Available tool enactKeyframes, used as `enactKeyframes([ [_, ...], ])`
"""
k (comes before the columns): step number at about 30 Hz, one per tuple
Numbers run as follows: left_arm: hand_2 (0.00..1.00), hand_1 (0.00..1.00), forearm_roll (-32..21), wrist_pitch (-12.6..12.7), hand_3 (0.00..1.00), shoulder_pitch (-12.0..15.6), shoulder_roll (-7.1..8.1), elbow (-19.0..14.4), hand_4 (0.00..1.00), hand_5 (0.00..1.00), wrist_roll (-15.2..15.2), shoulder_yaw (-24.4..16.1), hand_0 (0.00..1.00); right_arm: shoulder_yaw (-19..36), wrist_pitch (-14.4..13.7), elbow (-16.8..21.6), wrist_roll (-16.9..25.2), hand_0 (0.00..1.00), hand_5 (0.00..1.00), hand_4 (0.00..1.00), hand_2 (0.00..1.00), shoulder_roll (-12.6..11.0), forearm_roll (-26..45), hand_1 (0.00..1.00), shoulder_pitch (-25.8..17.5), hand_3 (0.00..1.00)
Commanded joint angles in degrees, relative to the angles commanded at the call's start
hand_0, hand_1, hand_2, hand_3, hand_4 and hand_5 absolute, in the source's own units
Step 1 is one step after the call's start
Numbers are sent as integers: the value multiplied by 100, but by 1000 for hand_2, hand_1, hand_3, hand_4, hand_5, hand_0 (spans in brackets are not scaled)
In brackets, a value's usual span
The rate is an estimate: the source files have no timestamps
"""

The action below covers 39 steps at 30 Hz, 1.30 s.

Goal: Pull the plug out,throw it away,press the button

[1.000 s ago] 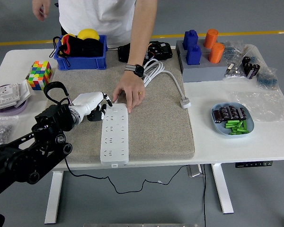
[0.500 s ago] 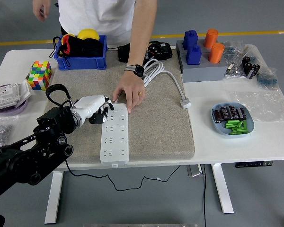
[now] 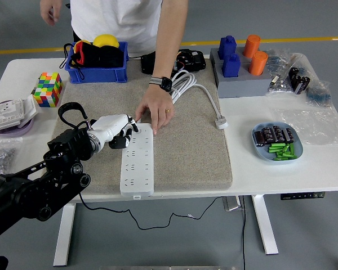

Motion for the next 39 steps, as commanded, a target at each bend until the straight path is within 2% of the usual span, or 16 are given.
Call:
enactKeyframes([
  [23, 130, 19, 32, 41, 627, -45, -29, 125, 86, 2, -24, 19, 20, 3, 1, -11, -3, 727, 592, 740, 659, 10, 5, 675, -11, 635],
  [27, 130, 18, 25, 44, 625, -55, -64, 253, 82, 2, -24, 61, 20, -14, 7, -6, -4, 726, 592, 740, 658, 12, 9, 674, -3, 635],
  [39, 130, 18, 85, 161, 625, -53, -89, 352, 82, 2, -116, 28, 21, -5, 3, -12, -2, 726, 592, 740, 659, 15, 16, 674, -8, 635],
])
